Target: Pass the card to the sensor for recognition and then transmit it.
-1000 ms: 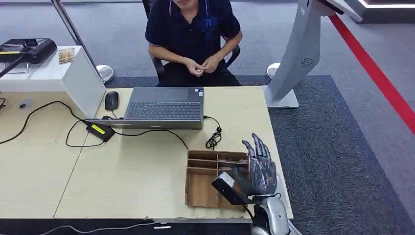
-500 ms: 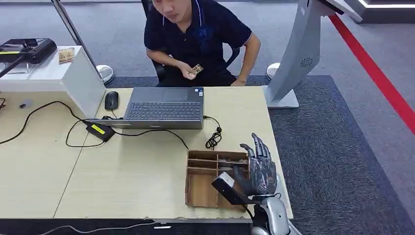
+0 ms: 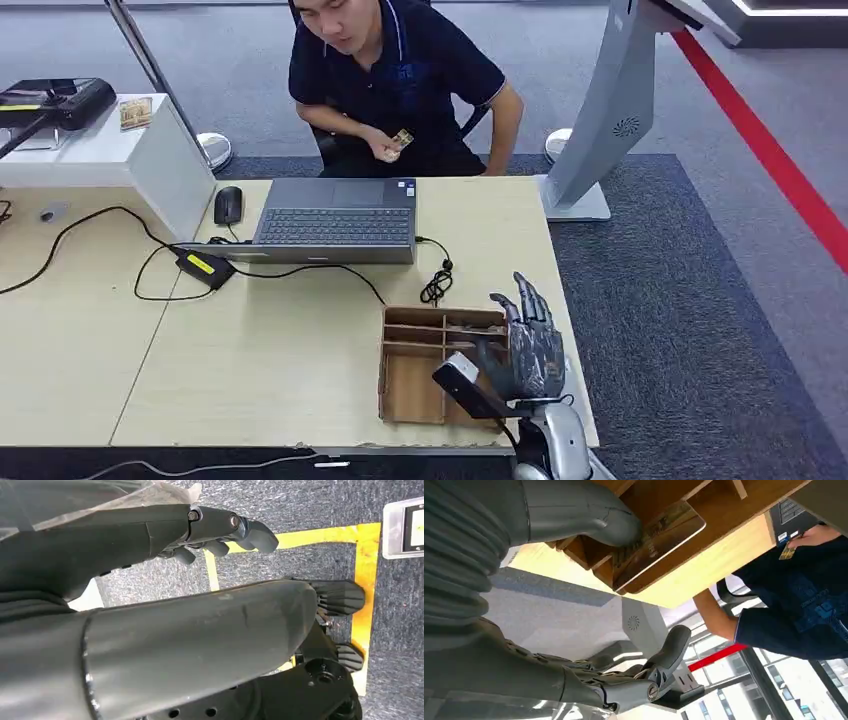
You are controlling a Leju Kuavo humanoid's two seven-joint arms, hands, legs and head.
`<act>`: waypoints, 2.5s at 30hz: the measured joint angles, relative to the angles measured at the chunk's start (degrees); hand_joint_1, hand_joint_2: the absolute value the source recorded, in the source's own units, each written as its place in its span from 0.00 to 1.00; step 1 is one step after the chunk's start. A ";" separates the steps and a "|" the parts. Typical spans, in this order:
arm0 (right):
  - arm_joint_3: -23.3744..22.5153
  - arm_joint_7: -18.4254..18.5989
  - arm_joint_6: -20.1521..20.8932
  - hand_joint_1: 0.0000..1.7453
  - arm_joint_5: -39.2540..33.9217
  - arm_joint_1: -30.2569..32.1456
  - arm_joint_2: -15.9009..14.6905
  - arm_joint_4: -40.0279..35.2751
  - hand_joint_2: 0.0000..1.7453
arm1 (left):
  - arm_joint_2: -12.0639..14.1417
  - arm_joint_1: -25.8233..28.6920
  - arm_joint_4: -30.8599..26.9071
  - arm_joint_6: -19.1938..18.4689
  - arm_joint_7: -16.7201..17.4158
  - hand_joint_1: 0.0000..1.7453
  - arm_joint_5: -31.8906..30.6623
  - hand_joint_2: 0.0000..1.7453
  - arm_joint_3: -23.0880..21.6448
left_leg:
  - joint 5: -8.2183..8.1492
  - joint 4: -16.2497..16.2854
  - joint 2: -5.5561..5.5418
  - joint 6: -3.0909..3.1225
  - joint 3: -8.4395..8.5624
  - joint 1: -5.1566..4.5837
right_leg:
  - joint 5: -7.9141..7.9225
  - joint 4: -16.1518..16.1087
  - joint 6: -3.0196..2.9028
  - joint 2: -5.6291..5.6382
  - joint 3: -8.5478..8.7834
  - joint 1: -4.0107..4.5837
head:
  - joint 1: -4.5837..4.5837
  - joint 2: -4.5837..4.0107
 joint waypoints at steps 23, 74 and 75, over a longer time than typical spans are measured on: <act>0.24 0.09 0.00 0.45 -0.55 0.34 0.00 0.31 1.00 | 0.00 0.00 0.00 0.00 0.00 0.00 0.02 0.00 0.00 | 0.00 0.00 0.00 0.00 0.00 0.00 | 0.00 0.00 0.00 0.00 0.00 0.00 | 0.00 0.00; 0.83 -0.61 -0.04 1.00 -1.05 0.25 0.68 0.85 1.00 | 0.00 -0.01 0.00 -0.22 -0.07 0.00 -0.26 0.00 0.00 | 0.00 0.00 0.00 0.00 -0.02 0.00 | 0.00 0.00 0.00 0.00 0.00 0.00 | 0.00 0.00; 0.87 -0.61 -0.04 1.00 -1.05 0.25 0.68 0.85 1.00 | 0.00 -0.01 0.00 -0.22 -0.07 0.00 -0.26 0.00 0.00 | 0.00 0.00 0.00 0.00 -0.02 0.00 | 0.00 0.00 0.00 0.00 0.00 0.00 | 0.00 0.00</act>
